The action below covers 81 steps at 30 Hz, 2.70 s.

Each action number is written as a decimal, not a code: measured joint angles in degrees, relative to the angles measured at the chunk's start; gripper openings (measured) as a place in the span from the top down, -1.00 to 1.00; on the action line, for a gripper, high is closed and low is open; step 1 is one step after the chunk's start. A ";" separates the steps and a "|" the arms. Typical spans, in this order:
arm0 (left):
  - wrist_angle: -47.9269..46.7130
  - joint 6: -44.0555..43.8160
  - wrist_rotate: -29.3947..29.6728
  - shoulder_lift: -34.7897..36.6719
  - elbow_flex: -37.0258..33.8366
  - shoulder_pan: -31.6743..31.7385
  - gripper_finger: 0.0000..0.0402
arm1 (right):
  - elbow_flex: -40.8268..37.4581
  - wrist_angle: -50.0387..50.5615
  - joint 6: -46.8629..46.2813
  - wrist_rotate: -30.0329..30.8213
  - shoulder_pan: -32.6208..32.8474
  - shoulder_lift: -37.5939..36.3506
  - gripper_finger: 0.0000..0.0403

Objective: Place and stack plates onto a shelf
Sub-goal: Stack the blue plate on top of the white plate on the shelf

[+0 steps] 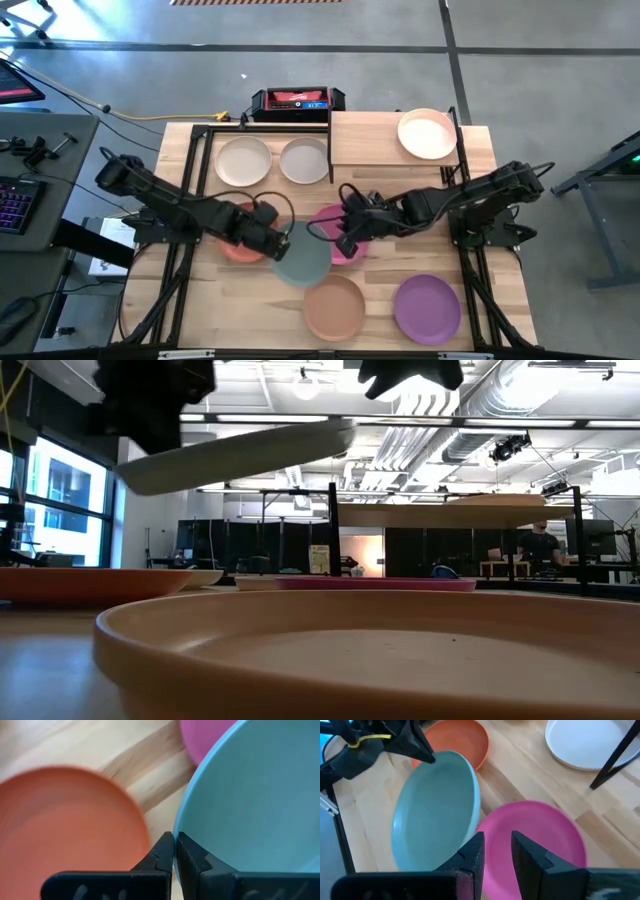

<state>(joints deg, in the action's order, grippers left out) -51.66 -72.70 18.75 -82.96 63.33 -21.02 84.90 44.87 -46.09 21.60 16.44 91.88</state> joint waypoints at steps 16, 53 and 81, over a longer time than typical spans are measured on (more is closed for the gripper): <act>3.30 5.47 -0.08 -0.02 0.09 6.72 1.00 | 0.02 -0.11 2.59 -3.60 -5.24 0.66 0.43; 3.75 7.94 0.39 -0.07 0.15 8.96 0.93 | 0.02 3.24 -4.57 -6.94 -5.70 9.11 0.98; 13.20 17.17 -1.93 3.60 0.15 9.05 0.42 | -0.02 10.24 -6.40 -8.60 -5.50 8.28 1.00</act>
<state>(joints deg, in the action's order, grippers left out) -38.46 -55.53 16.82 -79.36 63.48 -11.97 84.88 55.11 -52.49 12.99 10.94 100.15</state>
